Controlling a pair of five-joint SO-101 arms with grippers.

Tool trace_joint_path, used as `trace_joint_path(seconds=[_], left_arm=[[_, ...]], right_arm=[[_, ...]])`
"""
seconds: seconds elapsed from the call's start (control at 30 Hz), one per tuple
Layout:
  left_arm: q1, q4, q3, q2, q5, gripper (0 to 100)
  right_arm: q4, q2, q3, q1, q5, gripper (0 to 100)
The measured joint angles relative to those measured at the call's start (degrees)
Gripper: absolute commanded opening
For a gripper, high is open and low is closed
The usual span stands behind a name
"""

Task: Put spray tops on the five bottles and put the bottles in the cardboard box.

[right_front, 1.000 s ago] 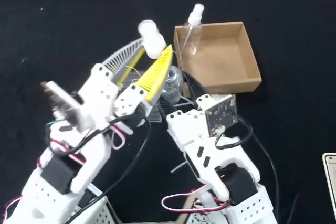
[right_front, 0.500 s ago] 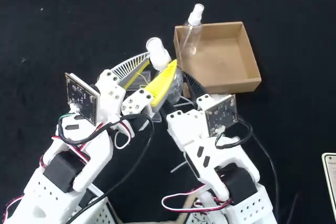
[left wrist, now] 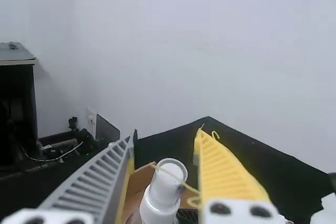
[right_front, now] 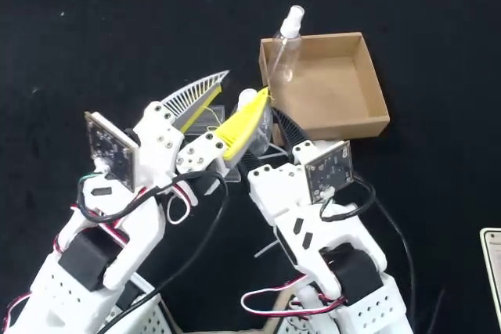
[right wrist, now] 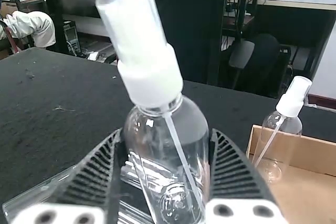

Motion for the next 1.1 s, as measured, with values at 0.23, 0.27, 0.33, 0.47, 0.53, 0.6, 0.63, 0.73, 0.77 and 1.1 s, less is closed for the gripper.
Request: trace_joint_path(seconds=[0.23, 0.27, 0.33, 0.47, 0.53, 0.6, 0.63, 0.73, 0.77, 1.1], left_arm=[[-8.1, 12.7, -2.2, -0.8, 0.2, 18], [-10.3, 15.6, -2.2, -1.6, 0.1, 18], [-14.8, 20.9, -2.2, -3.8, 0.0, 18], [-22.1, 27.4, 1.8, -10.2, 0.0, 18], [-23.9, 27.5, 7.2, -13.5, 0.0, 18], [-25.0, 26.6, 13.5, -16.8, -0.1, 18], [-25.3, 25.8, 17.0, -19.3, -0.1, 18], [-25.5, 22.9, 26.7, -25.6, -0.1, 18], [-25.5, 22.3, 29.5, -28.3, -0.1, 18], [-25.5, 20.7, 38.8, -31.5, -0.1, 18]], right_arm=[[0.0, 0.0, 0.0, 4.0, 0.2, 10.6], [0.0, 0.0, 0.0, 5.8, 0.0, 10.6], [0.0, 0.0, -0.2, 10.0, 0.0, 10.6], [-1.0, 0.1, -2.6, 16.8, 0.0, 10.6], [-2.9, 0.1, -3.2, 18.7, 0.0, 10.6], [-4.2, 0.1, -3.3, 20.2, 0.0, 10.6], [-4.6, 0.1, -3.4, 20.7, 0.0, 10.6], [-6.2, 1.8, -3.8, 22.6, 0.0, 10.6], [-7.0, 4.0, -4.6, 23.4, 0.0, 10.6], [-21.2, 34.9, -14.6, 29.6, 0.0, 10.6]])
